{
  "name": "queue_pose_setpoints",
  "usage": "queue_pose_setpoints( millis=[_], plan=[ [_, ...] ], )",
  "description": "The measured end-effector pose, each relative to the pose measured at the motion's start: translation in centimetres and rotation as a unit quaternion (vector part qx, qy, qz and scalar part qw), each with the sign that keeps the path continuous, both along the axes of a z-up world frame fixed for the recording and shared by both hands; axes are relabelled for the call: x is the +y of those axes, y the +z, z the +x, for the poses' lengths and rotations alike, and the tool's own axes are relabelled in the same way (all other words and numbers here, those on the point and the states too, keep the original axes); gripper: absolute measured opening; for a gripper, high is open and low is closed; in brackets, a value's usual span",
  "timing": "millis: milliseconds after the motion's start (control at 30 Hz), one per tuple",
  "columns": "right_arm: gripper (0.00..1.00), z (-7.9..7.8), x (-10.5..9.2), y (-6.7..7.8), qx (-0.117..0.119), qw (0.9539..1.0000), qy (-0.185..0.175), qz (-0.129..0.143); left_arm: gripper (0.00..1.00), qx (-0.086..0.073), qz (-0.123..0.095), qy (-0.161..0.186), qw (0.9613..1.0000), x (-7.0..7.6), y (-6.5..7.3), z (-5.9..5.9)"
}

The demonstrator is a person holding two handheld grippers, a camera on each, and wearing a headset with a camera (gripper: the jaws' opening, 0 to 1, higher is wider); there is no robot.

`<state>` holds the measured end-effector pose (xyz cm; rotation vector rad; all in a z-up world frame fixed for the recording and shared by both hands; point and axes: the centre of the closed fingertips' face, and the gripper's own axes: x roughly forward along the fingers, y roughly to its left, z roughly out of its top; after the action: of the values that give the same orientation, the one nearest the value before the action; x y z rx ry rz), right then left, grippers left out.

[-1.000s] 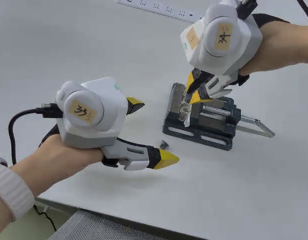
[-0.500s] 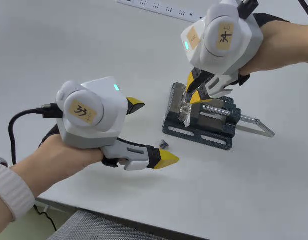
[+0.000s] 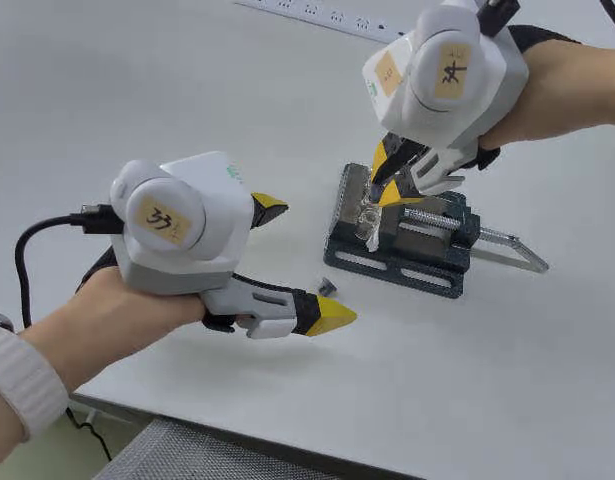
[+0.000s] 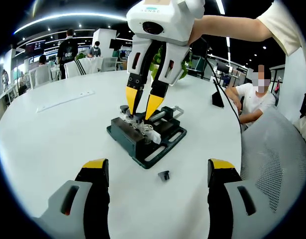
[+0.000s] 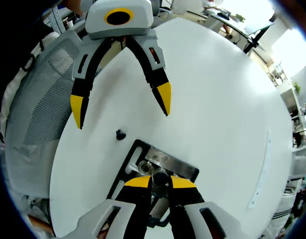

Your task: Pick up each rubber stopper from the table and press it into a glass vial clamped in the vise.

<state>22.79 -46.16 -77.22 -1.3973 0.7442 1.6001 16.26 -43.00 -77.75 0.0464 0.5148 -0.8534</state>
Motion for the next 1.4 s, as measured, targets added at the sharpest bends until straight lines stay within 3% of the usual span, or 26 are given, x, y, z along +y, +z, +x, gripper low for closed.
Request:
queue_pose_setpoints(
  millis=[433, 733, 967, 1033, 1400],
  plan=[
    [0.12, 0.2, 0.0, 0.0, -0.001, 1.0, 0.0, 0.002, 0.8, 0.001, -0.001, 0.001, 1.0, 0.1, -0.1, 0.0],
    [0.2, -0.1, 0.0, 0.3, -0.001, 1.0, 0.004, 0.002, 0.8, 0.0, -0.001, 0.0, 1.0, 0.0, 0.1, 0.0],
    [0.2, -0.3, 0.2, 1.3, 0.022, 0.9994, -0.014, 0.021, 0.8, -0.003, -0.002, 0.003, 1.0, 0.2, 0.2, 0.2],
    [0.19, -0.6, 0.2, 1.6, 0.039, 0.9985, -0.025, 0.027, 0.8, -0.005, -0.001, 0.003, 1.0, 0.3, 0.2, 0.3],
    [0.11, -0.4, -0.1, 1.9, 0.053, 0.9978, -0.032, 0.023, 0.8, -0.005, 0.002, 0.005, 1.0, 0.6, 0.3, 0.6]
  ],
)
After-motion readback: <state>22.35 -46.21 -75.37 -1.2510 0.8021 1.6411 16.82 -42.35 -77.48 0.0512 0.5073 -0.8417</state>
